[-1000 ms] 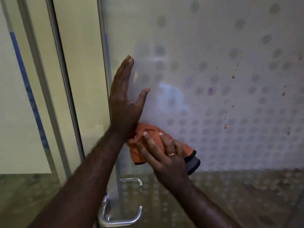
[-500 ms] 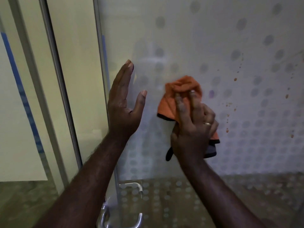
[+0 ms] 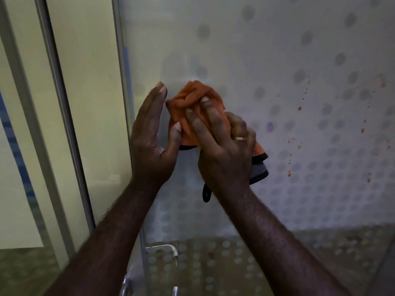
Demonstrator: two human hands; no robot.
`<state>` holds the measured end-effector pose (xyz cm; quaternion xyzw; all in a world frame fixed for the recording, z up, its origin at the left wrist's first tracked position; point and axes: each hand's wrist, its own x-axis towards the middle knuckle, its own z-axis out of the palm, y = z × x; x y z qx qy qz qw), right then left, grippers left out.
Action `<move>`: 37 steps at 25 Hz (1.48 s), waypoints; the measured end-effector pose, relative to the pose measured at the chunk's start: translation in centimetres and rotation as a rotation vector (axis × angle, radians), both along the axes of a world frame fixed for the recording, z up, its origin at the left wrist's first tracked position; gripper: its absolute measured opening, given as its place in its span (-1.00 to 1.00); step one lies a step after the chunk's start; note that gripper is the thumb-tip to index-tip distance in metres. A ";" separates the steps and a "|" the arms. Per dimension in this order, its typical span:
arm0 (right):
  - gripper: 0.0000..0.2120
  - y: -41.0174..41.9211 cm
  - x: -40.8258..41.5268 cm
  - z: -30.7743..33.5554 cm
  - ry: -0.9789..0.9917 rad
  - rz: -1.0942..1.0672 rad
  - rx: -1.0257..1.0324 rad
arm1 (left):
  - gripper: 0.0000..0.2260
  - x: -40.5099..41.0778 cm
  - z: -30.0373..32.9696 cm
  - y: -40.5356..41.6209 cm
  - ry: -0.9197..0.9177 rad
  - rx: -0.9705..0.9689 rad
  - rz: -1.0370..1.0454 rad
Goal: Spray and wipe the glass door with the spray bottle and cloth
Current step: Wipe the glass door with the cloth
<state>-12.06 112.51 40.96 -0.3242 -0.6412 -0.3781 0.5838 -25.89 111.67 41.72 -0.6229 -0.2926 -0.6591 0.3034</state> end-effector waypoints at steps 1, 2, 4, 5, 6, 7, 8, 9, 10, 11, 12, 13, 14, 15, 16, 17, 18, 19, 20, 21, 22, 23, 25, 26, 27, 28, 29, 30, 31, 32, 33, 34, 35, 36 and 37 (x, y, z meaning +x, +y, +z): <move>-0.51 0.4 1.0 0.7 -0.003 -0.020 0.009 | -0.53 -0.2 0.0 0.1 0.004 0.008 0.010; -0.47 0.8 2.3 1.5 0.041 -0.044 0.000 | -0.53 -0.3 -0.1 0.2 0.007 0.016 0.018; -0.37 1.7 4.9 2.5 0.262 -0.055 -0.084 | -0.53 -0.3 -0.1 0.4 0.003 0.025 0.023; -0.34 1.7 5.4 2.3 0.368 -0.045 -0.119 | -0.53 -0.3 -0.1 0.4 0.001 0.025 0.024; -0.33 1.4 5.0 1.6 0.415 -0.046 -0.130 | -0.53 -0.3 0.0 0.4 0.004 0.022 0.023; -0.35 0.9 4.0 0.7 0.384 -0.051 -0.118 | -0.53 -0.2 0.0 0.4 0.009 0.017 0.019; -0.39 0.4 2.7 -0.1 0.288 -0.051 -0.084 | -0.53 -0.2 -0.1 0.4 0.013 0.013 0.016; -0.43 0.2 1.5 -0.4 0.166 -0.048 -0.041 | -0.53 -0.2 -0.1 0.4 0.013 0.008 0.017; -0.45 0.2 0.8 0.0 0.070 -0.047 -0.007 | -0.53 -0.2 -0.2 0.4 0.014 0.002 0.020; -0.46 0.4 0.8 1.1 0.025 -0.050 0.013 | -0.52 -0.3 -0.3 0.5 0.015 -0.006 0.024; -0.45 0.8 1.6 2.6 0.040 -0.058 0.009 | -0.52 -0.4 -0.4 0.5 0.017 -0.012 0.030; -0.42 1.2 3.0 4.0 0.102 -0.073 -0.012 | -0.52 -0.5 -0.5 0.6 0.020 -0.014 0.039; -0.39 1.6 4.7 4.9 0.197 -0.091 -0.052 | -0.52 -0.6 -0.6 0.5 0.027 -0.014 0.055; -0.35 2.1 6.6 5.2 0.306 -0.106 -0.104 | -0.52 -0.5 -0.6 0.5 0.037 -0.012 0.077; -0.31 2.5 8.3 5.0 0.409 -0.113 -0.158 | -0.52 -0.4 -0.5 0.5 0.049 -0.012 0.107; -0.30 2.6 9.4 4.5 0.492 -0.114 -0.193 | -0.52 -0.3 -0.5 0.5 0.062 -0.016 0.145; -0.29 2.5 9.6 3.7 0.535 -0.117 -0.214 | -0.51 -0.1 -0.4 0.5 0.072 -0.019 0.186; -0.29 2.3 9.1 2.7 0.518 -0.120 -0.219 | -0.51 0.1 -0.4 0.5 0.080 -0.017 0.223; -0.30 1.9 8.2 1.8 0.442 -0.121 -0.204 | -0.49 0.2 -0.3 0.5 0.085 -0.009 0.253; -0.33 1.6 7.1 1.1 0.334 -0.125 -0.173 | -0.48 0.3 -0.3 0.5 0.091 0.000 0.272; -0.36 1.4 6.3 1.0 0.232 -0.129 -0.135 | -0.46 0.4 -0.2 0.5 0.099 0.008 0.279; -0.39 1.4 6.2 1.6 0.167 -0.139 -0.090 | -0.45 0.5 -0.2 0.5 0.106 0.017 0.280; -0.40 1.9 7.9 4.4 0.160 -0.163 -0.061 | -0.45 0.7 -0.1 0.4 0.108 0.034 0.280; -0.36 2.3 9.4 5.7 0.206 -0.180 -0.082 | -0.45 0.7 -0.1 0.3 0.106 0.041 0.288; -0.31 2.9 11.1 6.5 0.271 -0.195 -0.122 | -0.46 0.7 -0.1 0.3 0.104 0.043 0.298; -0.28 3.3 12.7 6.6 0.342 -0.194 -0.167 | -0.46 0.8 -0.1 0.2 0.102 0.043 0.309; -0.26 3.6 13.9 6.1 0.416 -0.184 -0.197 | -0.46 0.8 -0.1 0.2 0.098 0.041 0.319; -0.26 3.6 14.3 5.1 0.477 -0.175 -0.213 | -0.46 0.9 -0.1 0.2 0.095 0.039 0.326; -0.26 3.4 14.1 3.5 0.493 -0.171 -0.220 | -0.46 0.9 0.0 0.2 0.094 0.038 0.331; -0.27 3.0 13.3 1.6 0.447 -0.165 -0.216 | -0.46 1.0 -0.1 0.2 0.094 0.037 0.337; -0.29 2.6 12.1 0.1 0.355 -0.156 -0.195 | -0.46 1.0 -0.1 0.2 0.094 0.036 0.344; -0.34 2.2 11.0 -0.9 0.245 -0.145 -0.155 | -0.46 1.0 -0.1 0.1 0.097 0.037 0.350; -0.41 2.1 10.1 -0.9 0.144 -0.134 -0.108 | -0.46 1.0 0.0 0.1 0.103 0.038 0.356; -0.45 2.0 9.6 -0.1 0.067 -0.119 -0.067 | -0.45 1.0 -0.1 0.1 0.110 0.041 0.367; -0.46 2.1 9.4 1.4 0.015 -0.113 -0.033 | -0.45 1.0 -0.1 0.0 0.115 0.046 0.380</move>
